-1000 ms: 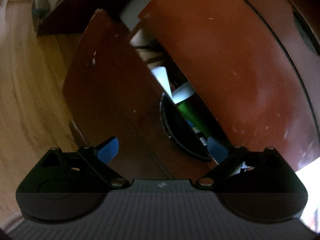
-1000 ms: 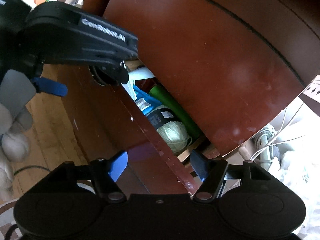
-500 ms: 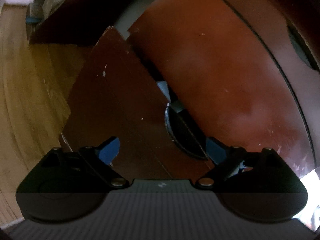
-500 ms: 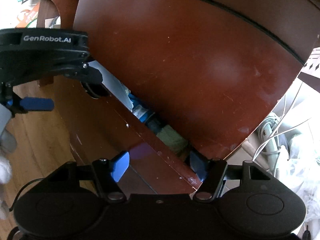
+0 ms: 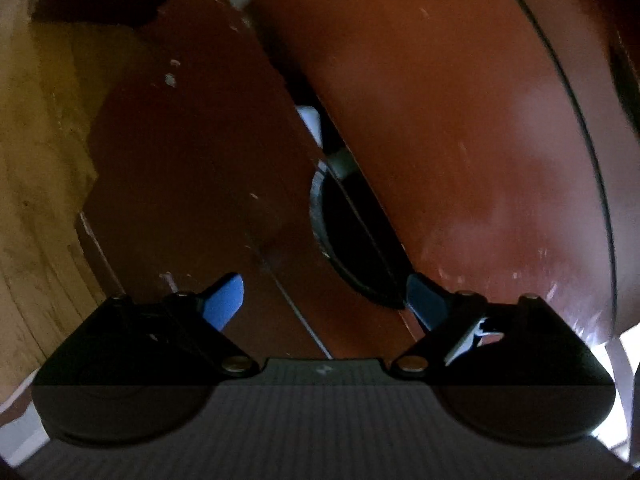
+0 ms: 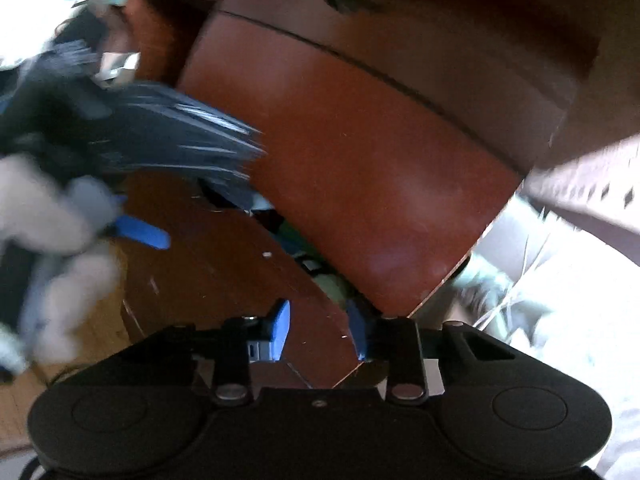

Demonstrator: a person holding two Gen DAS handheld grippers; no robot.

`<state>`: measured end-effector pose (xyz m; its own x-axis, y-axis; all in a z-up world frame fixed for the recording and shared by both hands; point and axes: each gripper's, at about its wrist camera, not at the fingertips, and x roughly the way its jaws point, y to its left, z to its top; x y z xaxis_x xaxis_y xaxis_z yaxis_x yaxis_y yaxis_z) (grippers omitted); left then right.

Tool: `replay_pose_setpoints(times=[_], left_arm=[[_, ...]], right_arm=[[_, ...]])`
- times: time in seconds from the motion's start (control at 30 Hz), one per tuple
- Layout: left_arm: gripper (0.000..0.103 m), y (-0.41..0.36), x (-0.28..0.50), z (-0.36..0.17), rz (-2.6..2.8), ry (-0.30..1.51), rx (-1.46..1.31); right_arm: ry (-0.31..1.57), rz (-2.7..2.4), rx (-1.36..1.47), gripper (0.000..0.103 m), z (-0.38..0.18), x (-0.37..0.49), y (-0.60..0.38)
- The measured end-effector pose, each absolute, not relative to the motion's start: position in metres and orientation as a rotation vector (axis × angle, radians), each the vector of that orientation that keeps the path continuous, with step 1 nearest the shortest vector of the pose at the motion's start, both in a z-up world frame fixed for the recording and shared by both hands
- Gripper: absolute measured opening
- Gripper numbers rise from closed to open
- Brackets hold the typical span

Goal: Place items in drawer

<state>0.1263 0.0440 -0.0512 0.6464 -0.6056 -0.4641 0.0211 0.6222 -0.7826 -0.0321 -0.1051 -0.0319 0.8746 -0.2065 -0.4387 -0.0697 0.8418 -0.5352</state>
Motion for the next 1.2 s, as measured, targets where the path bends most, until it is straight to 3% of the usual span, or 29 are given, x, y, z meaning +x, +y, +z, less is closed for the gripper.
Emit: replay_pose_setpoints(times=[0.27, 0.5, 0.8, 1.03, 1.2], left_arm=[[0.090, 0.033, 0.130, -0.057, -0.447, 0.787, -0.837], [0.069, 0.043, 0.129, -0.059, -0.469, 0.813, -0.982], [0.068, 0.020, 0.129, -0.044, -0.474, 0.733, -0.831], [0.073, 0.000, 0.133, -0.041, -0.471, 0.689, -0.782], [0.070, -0.010, 0.133, -0.045, -0.428, 0.734, -0.696]], right_arm=[[0.576, -0.001, -0.564, 0.035, -0.060, -0.020, -0.107], [0.554, 0.029, -0.536, 0.035, -0.067, -0.018, -0.107], [0.560, 0.035, -0.304, 0.035, -0.053, -0.027, -0.130], [0.571, 0.002, -0.261, 0.035, -0.037, -0.011, -0.128], [0.577, -0.004, -0.225, 0.016, -0.035, -0.013, -0.115]])
